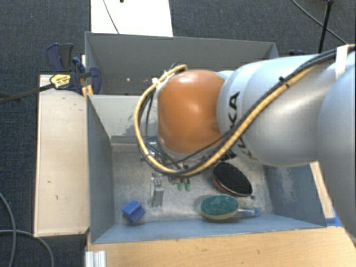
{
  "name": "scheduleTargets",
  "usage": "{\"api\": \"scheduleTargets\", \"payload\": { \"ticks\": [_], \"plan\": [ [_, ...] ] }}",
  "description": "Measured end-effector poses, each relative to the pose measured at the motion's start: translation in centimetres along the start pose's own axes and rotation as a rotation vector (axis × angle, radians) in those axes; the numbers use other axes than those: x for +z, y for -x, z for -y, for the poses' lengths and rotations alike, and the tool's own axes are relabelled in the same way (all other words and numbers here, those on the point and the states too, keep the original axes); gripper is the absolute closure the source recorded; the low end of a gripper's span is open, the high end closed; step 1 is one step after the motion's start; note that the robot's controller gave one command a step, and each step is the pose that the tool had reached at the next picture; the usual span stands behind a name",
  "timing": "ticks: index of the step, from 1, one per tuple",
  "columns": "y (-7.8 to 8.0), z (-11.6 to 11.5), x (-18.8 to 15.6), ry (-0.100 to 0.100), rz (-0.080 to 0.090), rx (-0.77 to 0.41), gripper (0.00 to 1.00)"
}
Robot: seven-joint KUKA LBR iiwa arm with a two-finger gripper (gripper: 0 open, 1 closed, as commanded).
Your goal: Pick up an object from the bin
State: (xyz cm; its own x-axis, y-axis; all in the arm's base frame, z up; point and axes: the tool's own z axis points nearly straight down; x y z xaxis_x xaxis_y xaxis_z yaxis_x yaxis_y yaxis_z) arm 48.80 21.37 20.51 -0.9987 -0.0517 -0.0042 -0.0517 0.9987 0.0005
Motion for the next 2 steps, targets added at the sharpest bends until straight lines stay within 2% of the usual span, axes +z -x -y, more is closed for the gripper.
{"api": "scheduleTargets", "payload": {
  "ticks": [1, 2],
  "plan": [
    [0.0, -1.9, 9.8, 0.001, -0.007, -0.427, 0.0],
    [0.5, -3.3, 13.5, -0.002, -0.009, -0.164, 0.0]
  ]
}}
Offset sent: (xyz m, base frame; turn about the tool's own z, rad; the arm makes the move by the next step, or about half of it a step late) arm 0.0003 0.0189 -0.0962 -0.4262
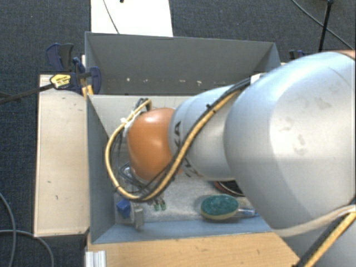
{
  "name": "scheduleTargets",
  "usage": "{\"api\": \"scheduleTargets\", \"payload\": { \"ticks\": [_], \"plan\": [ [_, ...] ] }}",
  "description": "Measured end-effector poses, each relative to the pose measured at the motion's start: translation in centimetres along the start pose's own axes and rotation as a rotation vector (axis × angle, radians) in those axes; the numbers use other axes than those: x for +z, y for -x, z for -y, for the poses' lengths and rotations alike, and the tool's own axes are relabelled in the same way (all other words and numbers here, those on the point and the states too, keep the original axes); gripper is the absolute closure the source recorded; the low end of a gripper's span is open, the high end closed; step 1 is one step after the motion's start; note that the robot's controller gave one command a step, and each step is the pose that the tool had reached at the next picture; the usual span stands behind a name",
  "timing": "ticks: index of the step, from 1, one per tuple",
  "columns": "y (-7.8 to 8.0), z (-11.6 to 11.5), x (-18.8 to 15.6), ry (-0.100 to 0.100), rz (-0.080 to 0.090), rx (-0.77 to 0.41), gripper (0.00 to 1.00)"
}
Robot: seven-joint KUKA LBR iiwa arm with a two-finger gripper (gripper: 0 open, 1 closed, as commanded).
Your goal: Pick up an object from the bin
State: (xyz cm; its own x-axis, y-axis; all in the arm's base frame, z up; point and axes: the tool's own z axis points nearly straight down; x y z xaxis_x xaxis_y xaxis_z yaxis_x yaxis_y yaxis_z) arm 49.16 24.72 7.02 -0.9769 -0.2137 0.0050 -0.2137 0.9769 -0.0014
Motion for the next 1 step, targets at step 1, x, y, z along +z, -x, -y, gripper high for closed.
{"api": "scheduleTargets", "payload": {
  "ticks": [1],
  "plan": [
    [0.14, -0.03, -0.29, 0.002, 0.005, 0.004, 1.0]
  ]
}}
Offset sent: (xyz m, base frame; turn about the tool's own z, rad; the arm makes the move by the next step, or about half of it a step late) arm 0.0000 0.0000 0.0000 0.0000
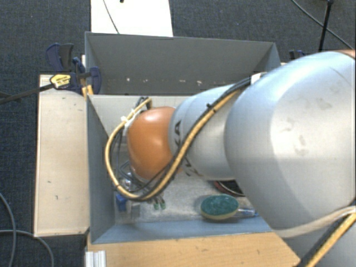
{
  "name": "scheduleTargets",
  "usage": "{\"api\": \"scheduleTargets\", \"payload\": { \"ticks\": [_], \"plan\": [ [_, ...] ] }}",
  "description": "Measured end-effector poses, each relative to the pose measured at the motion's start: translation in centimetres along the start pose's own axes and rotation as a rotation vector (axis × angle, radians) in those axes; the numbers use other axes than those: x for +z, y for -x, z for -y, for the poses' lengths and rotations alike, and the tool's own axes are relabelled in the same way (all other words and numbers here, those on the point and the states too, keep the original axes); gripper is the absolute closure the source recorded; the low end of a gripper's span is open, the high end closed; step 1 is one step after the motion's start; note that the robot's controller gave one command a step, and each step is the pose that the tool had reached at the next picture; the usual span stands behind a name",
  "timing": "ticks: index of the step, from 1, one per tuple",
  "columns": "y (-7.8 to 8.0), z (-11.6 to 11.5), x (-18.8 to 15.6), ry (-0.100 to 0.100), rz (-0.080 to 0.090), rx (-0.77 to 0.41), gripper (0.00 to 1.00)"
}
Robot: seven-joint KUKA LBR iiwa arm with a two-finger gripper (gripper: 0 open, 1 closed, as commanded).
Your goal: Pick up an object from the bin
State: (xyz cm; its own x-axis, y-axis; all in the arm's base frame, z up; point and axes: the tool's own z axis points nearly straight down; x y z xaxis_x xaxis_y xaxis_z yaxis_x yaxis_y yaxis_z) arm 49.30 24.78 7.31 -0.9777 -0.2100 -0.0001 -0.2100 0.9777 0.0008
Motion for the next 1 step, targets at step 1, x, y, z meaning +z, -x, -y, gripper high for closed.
{"api": "scheduleTargets", "payload": {
  "ticks": [1],
  "plan": [
    [-0.49, 0.28, -11.78, 0.001, 0.009, -0.004, 1.0]
  ]
}}
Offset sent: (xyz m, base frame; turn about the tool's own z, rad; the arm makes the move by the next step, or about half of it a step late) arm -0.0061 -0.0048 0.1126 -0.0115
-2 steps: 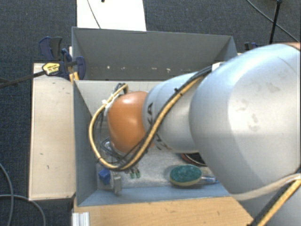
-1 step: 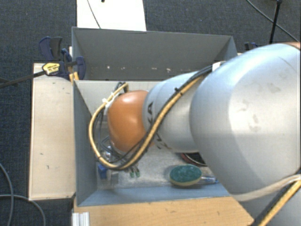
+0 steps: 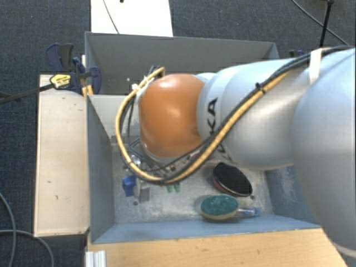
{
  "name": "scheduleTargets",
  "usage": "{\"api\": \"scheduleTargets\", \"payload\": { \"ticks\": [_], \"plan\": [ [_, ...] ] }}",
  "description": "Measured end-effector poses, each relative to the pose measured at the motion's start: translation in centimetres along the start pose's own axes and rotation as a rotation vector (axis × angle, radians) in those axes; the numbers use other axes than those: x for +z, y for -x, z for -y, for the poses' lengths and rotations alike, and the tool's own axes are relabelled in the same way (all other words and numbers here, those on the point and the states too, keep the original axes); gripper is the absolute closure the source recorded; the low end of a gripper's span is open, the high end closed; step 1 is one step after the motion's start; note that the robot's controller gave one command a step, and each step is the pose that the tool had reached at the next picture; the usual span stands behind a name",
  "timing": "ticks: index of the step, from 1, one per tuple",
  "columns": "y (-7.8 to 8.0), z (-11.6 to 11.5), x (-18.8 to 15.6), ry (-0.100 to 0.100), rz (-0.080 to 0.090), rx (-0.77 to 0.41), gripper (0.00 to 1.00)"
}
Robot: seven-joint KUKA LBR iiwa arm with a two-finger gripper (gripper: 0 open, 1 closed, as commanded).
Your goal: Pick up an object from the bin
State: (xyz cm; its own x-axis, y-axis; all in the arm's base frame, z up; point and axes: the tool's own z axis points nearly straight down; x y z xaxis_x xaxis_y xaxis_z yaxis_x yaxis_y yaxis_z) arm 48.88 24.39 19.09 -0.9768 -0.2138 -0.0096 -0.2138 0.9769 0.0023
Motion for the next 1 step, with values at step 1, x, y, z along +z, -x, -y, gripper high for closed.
{"api": "scheduleTargets", "payload": {
  "ticks": [1],
  "plan": [
    [6.85, 0.32, -12.59, 0.0, 0.004, -0.017, 1.0]
  ]
}}
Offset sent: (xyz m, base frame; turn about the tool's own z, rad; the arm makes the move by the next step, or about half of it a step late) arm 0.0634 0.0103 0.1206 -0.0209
